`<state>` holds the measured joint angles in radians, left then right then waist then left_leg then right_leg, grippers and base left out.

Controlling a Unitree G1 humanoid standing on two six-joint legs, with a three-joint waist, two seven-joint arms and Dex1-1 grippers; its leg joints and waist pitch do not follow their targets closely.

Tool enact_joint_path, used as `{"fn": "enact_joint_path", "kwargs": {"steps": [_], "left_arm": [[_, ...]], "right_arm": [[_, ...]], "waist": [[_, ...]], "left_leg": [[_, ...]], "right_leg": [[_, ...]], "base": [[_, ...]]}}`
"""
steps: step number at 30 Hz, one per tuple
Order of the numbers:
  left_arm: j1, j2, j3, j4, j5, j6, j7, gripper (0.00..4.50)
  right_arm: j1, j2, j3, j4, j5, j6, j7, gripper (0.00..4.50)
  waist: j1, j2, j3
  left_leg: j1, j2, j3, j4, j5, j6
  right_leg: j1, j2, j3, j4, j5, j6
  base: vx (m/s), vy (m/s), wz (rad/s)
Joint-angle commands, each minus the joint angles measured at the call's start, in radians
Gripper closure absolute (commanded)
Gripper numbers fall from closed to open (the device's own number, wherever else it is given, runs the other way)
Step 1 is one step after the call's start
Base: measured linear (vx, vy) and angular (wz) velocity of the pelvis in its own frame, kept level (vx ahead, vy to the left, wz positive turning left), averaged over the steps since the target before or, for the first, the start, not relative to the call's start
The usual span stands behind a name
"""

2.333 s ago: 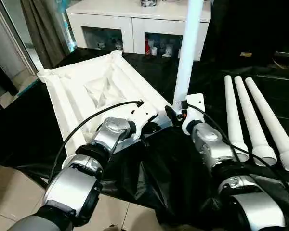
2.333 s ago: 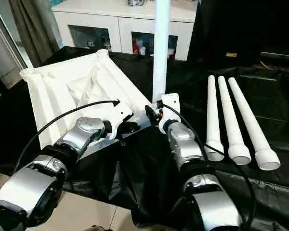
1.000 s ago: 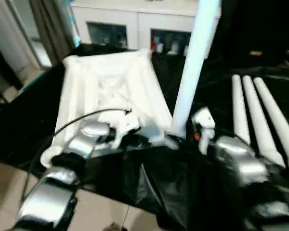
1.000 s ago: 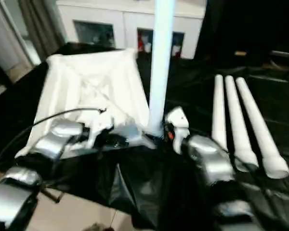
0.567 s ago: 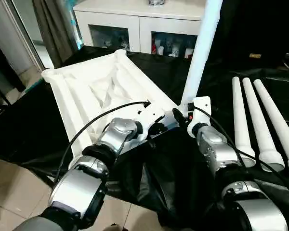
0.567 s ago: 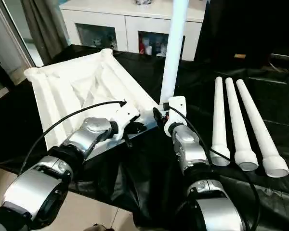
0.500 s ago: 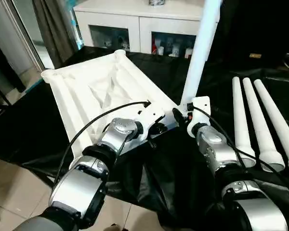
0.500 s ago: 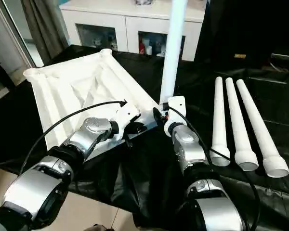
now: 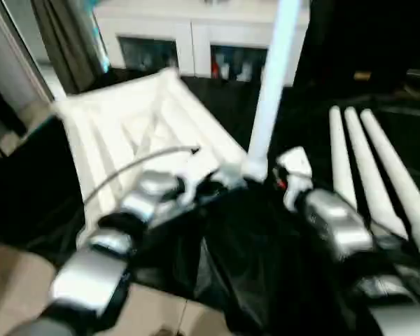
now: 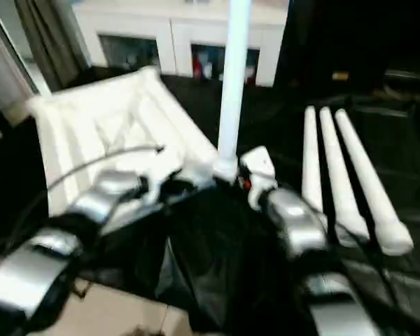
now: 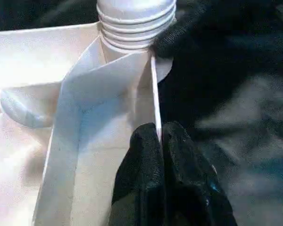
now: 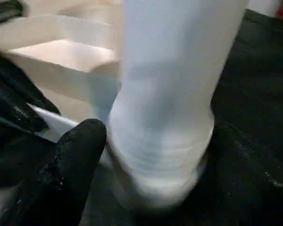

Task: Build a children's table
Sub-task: Rotate leg to tighten

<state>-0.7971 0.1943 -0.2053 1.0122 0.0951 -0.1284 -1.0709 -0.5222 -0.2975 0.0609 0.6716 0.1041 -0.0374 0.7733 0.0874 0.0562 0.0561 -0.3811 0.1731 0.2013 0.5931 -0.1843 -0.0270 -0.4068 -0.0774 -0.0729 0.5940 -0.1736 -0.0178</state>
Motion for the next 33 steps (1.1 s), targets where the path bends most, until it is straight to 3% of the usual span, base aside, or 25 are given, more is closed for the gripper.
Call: {"fn": "enact_joint_path", "kwargs": {"steps": [1, 3, 5, 9, 10, 14, 20, 25, 26, 28, 29, 30, 32, 33], "left_arm": [[0.020, 0.004, -0.022, -0.037, -0.033, -0.024, -0.096, 4.50], [0.032, 0.021, -0.027, -0.054, -0.040, -0.025, -0.139, 4.50], [0.040, 0.030, -0.028, -0.067, -0.044, -0.023, -0.163, 4.50], [0.074, 0.051, -0.024, -0.133, -0.066, 0.000, -0.224, 4.50], [0.079, 0.053, -0.025, -0.138, -0.064, -0.001, -0.228, 4.50], [0.080, 0.054, -0.026, -0.138, -0.064, 0.000, -0.226, 4.50], [0.090, 0.056, -0.025, -0.159, -0.065, 0.014, -0.222, 4.50], [0.084, 0.050, -0.020, -0.146, -0.055, 0.013, -0.185, 4.50], [0.059, 0.033, -0.013, -0.107, -0.023, 0.017, -0.070, 4.50], [0.038, 0.018, -0.004, -0.081, -0.013, 0.041, -0.003, 4.50], [0.002, -0.013, 0.016, -0.041, -0.008, 0.074, 0.102, 4.50], [-0.007, -0.022, 0.019, -0.031, -0.004, 0.079, 0.129, 4.50], [-0.033, -0.044, 0.021, -0.005, 0.009, 0.091, 0.203, 4.50], [-0.045, -0.055, 0.021, 0.006, 0.016, 0.097, 0.241, 4.50]], "right_arm": [[0.009, -0.026, 0.026, -0.056, 0.015, 0.018, 0.081, 0.74], [0.022, -0.049, 0.032, -0.076, 0.021, 0.030, 0.124, 0.74], [0.034, -0.062, 0.036, -0.097, 0.029, 0.043, 0.150, 0.74], [0.074, -0.089, 0.040, -0.176, 0.063, 0.089, 0.221, 0.74], [0.077, -0.091, 0.043, -0.180, 0.064, 0.093, 0.226, 1.00], [0.078, -0.082, 0.039, -0.184, 0.072, 0.106, 0.237, 1.20], [0.089, -0.077, 0.047, -0.211, 0.088, 0.140, 0.256, 1.71], [0.096, -0.067, 0.045, -0.196, 0.074, 0.146, 0.219, 1.78], [0.090, -0.042, 0.031, -0.138, 0.031, 0.143, 0.100, 1.78], [0.085, -0.024, 0.020, -0.104, 0.012, 0.146, 0.025, 1.78], [0.077, 0.014, -0.008, -0.050, -0.003, 0.156, -0.104, 1.78], [0.074, 0.026, -0.018, -0.036, -0.003, 0.160, -0.138, 1.78], [0.067, 0.059, -0.043, 0.000, -0.002, 0.166, -0.231, 1.78], [0.063, 0.075, -0.055, 0.014, -0.002, 0.170, -0.279, 1.78]], "waist": [[0.003, -0.013, -0.075], [0.011, -0.011, -0.075], [0.014, -0.012, -0.073], [0.016, -0.014, -0.068], [0.016, -0.013, -0.071], [0.014, -0.016, -0.070], [0.016, -0.015, -0.074], [0.016, -0.015, -0.074], [0.015, -0.015, -0.074], [0.006, -0.019, -0.070], [0.006, -0.019, -0.069], [0.002, -0.015, -0.067], [-0.003, -0.017, -0.064], [-0.002, -0.017, -0.063]], "left_leg": [[0.013, 0.068, -0.029, -0.059, -0.118, 0.145], [0.018, 0.072, -0.027, -0.059, -0.134, 0.143], [0.014, 0.072, -0.028, -0.060, -0.146, 0.133], [0.015, 0.071, -0.029, -0.065, -0.186, 0.107], [0.015, 0.070, -0.029, -0.065, -0.187, 0.102], [0.016, 0.069, -0.029, -0.065, -0.186, 0.086], [0.013, 0.069, -0.029, -0.061, -0.143, 0.100], [0.014, 0.068, -0.028, -0.060, -0.142, 0.100], [0.015, 0.067, -0.028, -0.060, -0.151, 0.096], [0.018, 0.063, -0.030, -0.064, -0.186, 0.066], [0.022, 0.063, -0.029, -0.064, -0.195, 0.059], [0.030, 0.061, -0.028, -0.065, -0.215, 0.041], [0.025, 0.058, -0.031, -0.068, -0.230, 0.031], [0.028, 0.059, -0.031, -0.069, -0.241, 0.030]], "right_leg": [[0.054, -0.083, 0.047, -0.055, -0.087, -0.271], [0.049, -0.082, 0.048, -0.053, -0.072, -0.283], [0.051, -0.085, 0.048, -0.053, -0.084, -0.283], [0.053, -0.088, 0.050, -0.062, -0.162, -0.261], [0.054, -0.086, 0.049, -0.063, -0.178, -0.254], [0.051, -0.086, 0.049, -0.067, -0.213, -0.243], [0.052, -0.086, 0.049, -0.059, -0.148, -0.250], [0.051, -0.085, 0.048, -0.060, -0.159, -0.249], [0.051, -0.085, 0.048, -0.062, -0.172, -0.247], [0.048, -0.085, 0.048, -0.070, -0.241, -0.233], [0.047, -0.086, 0.049, -0.073, -0.259, -0.229], [0.038, -0.085, 0.051, -0.080, -0.293, -0.228], [0.045, -0.086, 0.050, -0.087, -0.342, -0.204], [0.042, -0.086, 0.051, -0.091, -0.356, -0.199]], "base": [[0.000, 0.000, 0.00], [0.000, 0.000, 0.00], [0.000, 0.000, 0.00], [0.000, 0.000, 0.00], [0.000, 0.000, 0.00], [0.000, 0.000, 0.00], [0.000, 0.000, 0.00], [0.000, 0.000, 0.00], [0.000, 0.000, 0.00], [0.000, 0.000, 0.00], [0.000, 0.000, 0.00], [0.000, 0.000, 0.00], [0.000, 0.000, 0.00], [0.000, 0.000, 0.00]]}}
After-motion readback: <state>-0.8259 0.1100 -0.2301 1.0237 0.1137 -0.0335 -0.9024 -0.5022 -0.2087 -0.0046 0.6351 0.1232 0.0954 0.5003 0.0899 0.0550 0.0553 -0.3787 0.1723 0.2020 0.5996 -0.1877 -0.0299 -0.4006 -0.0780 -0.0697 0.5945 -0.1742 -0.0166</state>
